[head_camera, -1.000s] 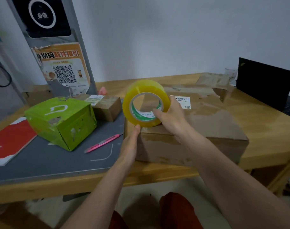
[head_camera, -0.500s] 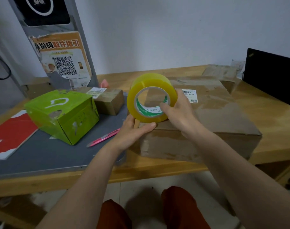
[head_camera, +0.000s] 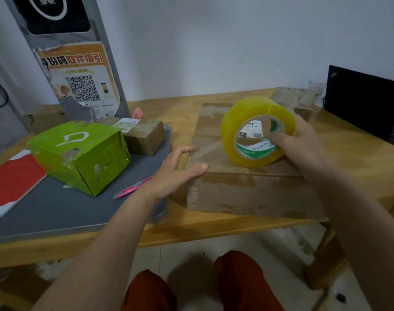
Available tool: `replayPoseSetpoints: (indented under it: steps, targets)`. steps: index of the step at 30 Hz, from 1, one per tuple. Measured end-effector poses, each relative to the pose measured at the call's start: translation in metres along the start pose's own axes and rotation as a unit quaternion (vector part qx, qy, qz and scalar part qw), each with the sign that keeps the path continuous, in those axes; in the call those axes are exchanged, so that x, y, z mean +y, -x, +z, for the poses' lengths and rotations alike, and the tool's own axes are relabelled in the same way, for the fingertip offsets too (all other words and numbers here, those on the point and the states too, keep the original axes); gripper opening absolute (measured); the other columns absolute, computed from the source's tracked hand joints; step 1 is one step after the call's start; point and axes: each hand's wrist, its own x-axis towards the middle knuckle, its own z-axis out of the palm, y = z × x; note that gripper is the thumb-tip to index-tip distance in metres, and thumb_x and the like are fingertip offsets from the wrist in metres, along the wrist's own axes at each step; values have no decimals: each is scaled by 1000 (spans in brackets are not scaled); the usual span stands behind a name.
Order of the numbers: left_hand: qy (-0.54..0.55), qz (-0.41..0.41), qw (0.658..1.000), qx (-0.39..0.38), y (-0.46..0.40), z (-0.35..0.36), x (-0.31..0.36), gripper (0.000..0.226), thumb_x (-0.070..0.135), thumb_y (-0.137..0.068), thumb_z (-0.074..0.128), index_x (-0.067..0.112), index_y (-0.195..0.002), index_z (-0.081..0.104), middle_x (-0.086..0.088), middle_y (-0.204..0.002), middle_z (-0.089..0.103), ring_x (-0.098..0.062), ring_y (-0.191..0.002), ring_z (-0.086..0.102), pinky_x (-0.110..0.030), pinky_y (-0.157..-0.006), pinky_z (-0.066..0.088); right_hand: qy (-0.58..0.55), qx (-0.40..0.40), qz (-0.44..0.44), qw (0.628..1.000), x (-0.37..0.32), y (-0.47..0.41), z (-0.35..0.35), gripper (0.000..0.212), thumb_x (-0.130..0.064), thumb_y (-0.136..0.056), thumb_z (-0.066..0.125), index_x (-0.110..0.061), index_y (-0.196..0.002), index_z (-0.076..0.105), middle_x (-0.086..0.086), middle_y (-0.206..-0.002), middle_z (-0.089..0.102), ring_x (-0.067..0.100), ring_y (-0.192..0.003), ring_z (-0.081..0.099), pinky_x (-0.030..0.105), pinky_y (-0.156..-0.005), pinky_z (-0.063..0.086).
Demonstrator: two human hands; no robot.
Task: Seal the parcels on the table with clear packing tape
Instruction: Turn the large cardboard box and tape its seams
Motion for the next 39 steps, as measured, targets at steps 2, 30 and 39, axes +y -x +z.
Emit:
replayPoseSetpoints:
  steps: [2,30,39]
  targets:
    - [-66,6,998,16,-2,-4,11,60,66,-73,74,42,-123,53,10,-155,30,-15,-147,23,-45,-119,24,-46,4,-2,999,4,3,5,39,-11,-79,77,-19,-115,62,-7,-99,67,6,-89,67,26,-76,56]
    - [-377,-3,926,-20,-14,53,77,121,89,-71,44,23,-159,-5,3,-167,8,-17,-153,9,-38,-121,15,46,60,-13,997,14,7,-21,18,-10,-87,67,-15,-105,65,3,-95,64,19,-86,58,25,-65,42]
    - [-400,-37,915,-47,-13,52,84,125,90,-69,42,17,-159,-4,3,-167,-1,-14,-153,1,-37,-122,10,62,128,-21,990,26,9,-56,14,-13,-87,68,-5,-98,64,21,-96,67,39,-90,64,53,-81,54]
